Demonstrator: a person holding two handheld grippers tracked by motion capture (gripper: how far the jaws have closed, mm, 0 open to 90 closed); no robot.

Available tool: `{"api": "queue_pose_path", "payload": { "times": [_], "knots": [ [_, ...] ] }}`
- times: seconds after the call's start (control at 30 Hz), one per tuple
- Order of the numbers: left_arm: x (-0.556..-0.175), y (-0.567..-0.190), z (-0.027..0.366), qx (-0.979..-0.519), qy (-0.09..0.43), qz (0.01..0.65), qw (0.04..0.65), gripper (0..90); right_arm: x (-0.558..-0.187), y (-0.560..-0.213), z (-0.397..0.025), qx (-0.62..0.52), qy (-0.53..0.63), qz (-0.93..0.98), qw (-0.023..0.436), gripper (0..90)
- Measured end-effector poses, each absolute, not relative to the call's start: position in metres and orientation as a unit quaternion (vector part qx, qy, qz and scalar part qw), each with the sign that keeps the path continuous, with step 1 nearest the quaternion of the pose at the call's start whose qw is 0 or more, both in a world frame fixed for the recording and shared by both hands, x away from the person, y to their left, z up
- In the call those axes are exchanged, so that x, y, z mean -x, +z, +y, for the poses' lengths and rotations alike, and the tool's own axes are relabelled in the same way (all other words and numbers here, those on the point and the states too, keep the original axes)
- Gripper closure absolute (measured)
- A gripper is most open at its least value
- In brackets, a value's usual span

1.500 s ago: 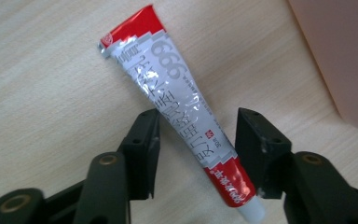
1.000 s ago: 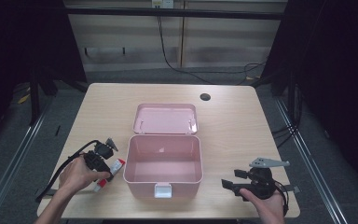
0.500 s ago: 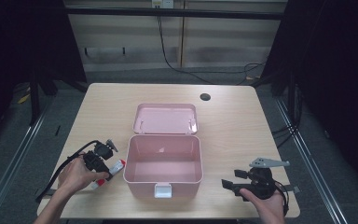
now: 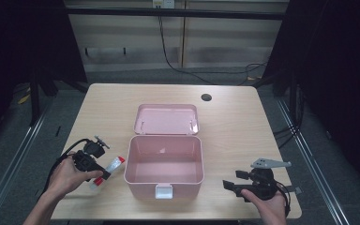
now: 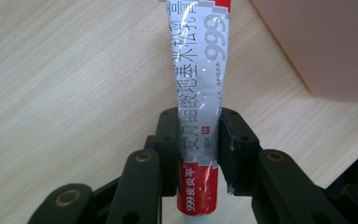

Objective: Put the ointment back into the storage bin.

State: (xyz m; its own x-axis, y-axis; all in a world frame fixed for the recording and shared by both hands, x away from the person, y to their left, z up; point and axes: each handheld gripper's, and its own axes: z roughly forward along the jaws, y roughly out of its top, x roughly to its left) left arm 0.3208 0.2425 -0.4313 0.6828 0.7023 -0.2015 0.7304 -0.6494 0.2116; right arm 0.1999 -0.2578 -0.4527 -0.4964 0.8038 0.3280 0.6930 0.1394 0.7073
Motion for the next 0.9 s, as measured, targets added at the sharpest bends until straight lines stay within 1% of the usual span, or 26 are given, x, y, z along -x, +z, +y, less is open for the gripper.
{"api": "queue_pose_path", "payload": {
  "times": [0.23, 0.37, 0.6, 0.73, 0.9],
  "knots": [
    [-0.320, -0.421, 0.253, -0.908, -0.052, 0.383, 0.159, 71.0, -0.200, -0.453, -0.258, -0.497, 0.429, 0.751, 0.067, 25.4],
    [-0.319, -0.416, 0.258, -0.909, -0.048, 0.379, 0.168, 71.0, -0.200, -0.452, -0.259, -0.497, 0.432, 0.750, 0.067, 23.1],
    [-0.318, -0.404, 0.265, -0.900, -0.047, 0.391, 0.189, 71.1, -0.200, -0.452, -0.260, -0.502, 0.432, 0.746, 0.070, 19.2],
    [-0.318, -0.401, 0.267, -0.896, -0.047, 0.396, 0.196, 71.1, -0.200, -0.452, -0.260, -0.502, 0.431, 0.747, 0.069, 19.1],
    [-0.316, -0.394, 0.268, -0.903, -0.047, 0.378, 0.201, 71.0, -0.200, -0.452, -0.260, -0.503, 0.432, 0.746, 0.069, 18.4]
  ]
}}
